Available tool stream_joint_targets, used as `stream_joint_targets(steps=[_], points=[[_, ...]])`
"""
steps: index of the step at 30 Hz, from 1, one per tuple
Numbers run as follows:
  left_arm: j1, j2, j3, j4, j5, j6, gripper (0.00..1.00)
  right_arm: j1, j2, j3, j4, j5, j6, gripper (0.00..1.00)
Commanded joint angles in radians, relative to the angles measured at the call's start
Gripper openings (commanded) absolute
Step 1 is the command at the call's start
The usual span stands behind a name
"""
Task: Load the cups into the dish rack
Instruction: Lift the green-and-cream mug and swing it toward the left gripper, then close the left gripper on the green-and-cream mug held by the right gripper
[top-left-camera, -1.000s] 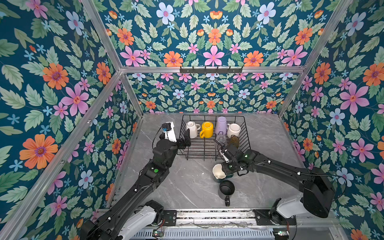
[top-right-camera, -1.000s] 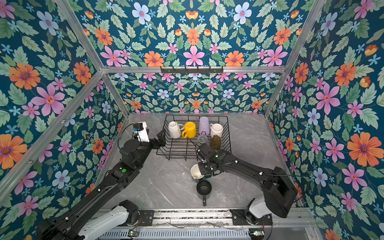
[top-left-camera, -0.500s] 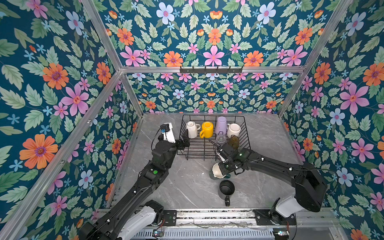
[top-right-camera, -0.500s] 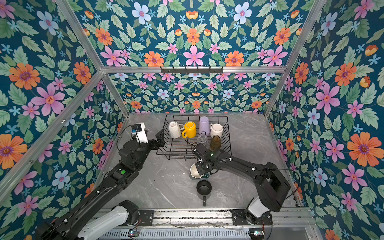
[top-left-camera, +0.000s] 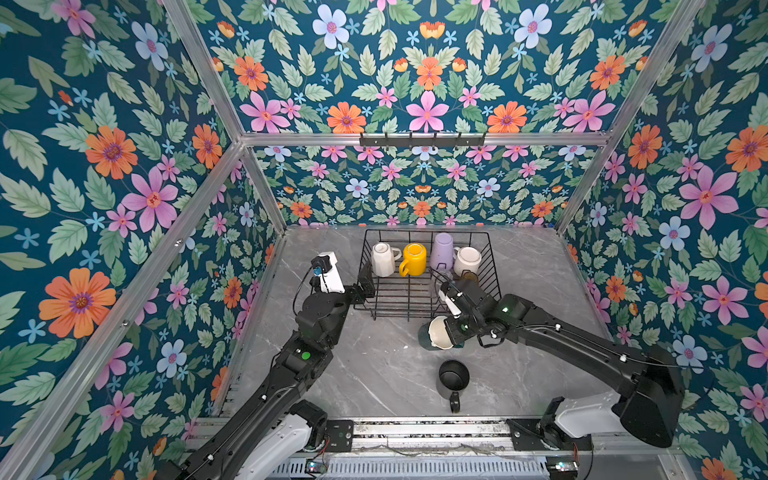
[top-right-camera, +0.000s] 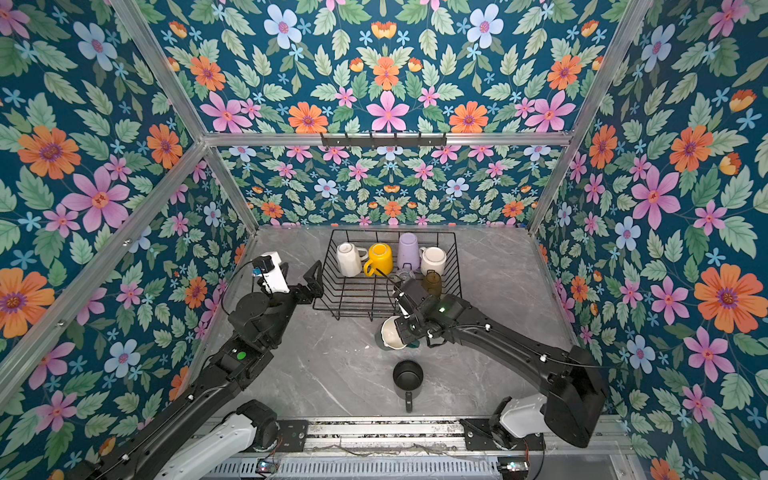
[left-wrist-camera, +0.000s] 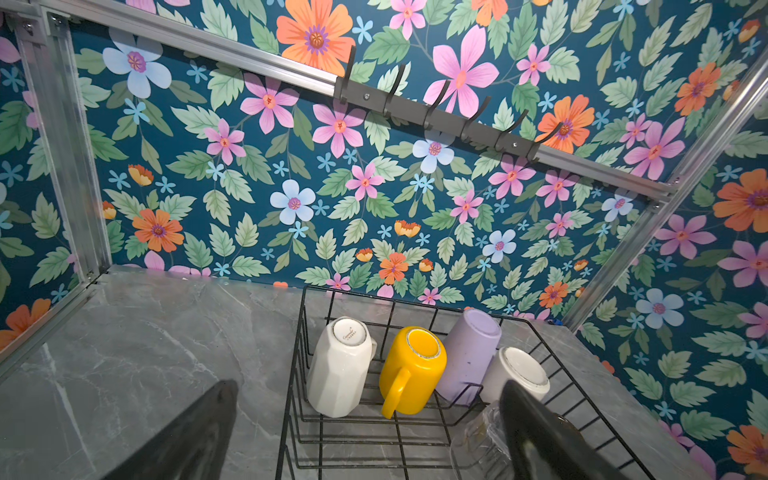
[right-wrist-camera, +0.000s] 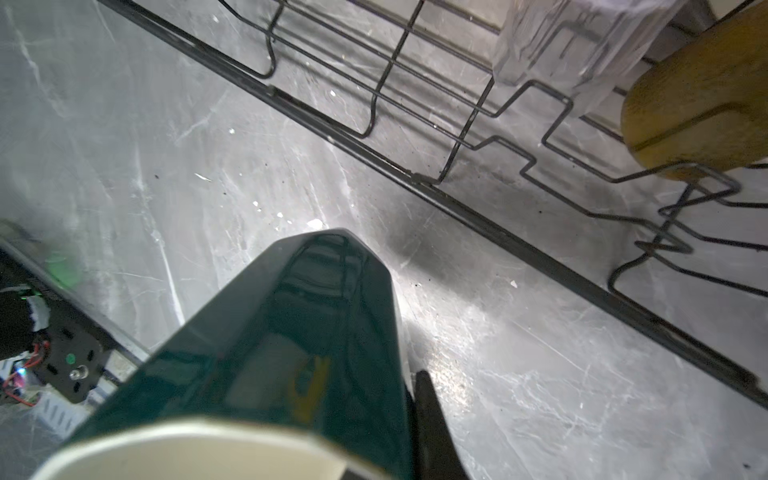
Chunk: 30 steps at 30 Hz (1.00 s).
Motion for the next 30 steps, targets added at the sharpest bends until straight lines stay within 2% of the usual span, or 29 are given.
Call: stream_joint_targets(steps=[1,4,7,14,18,24,30], points=[[0.002,-0.011,-0.013,0.088,0.066,0.021,1.0,-0.022,-0.062,-0.007,0.062,-0.065,0.008,0.0],[0.002,-0.012,-0.025,0.126,0.143,0.034,1.0,-0.1,-0.131,-0.056,0.133,-0.199,0.049,0.0],[0.002,-0.005,-0.036,0.179,0.287,0.055,1.0,-0.187,-0.199,-0.12,0.241,-0.353,0.11,0.0],[0.003,0.047,-0.033,0.277,0.725,0.071,1.0,-0.385,-0.272,-0.256,0.556,-0.716,0.316,0.0],[0.002,0.09,-0.013,0.305,0.919,0.054,1.0,-0.457,-0.277,-0.315,0.747,-0.845,0.442,0.0],[0.003,0.123,-0.007,0.336,1.036,0.036,1.0,-0.474,-0.262,-0.337,0.913,-0.924,0.538,0.0],[0.002,0.144,-0.005,0.344,1.067,0.03,1.0,-0.473,-0.24,-0.338,1.038,-1.002,0.586,0.0]])
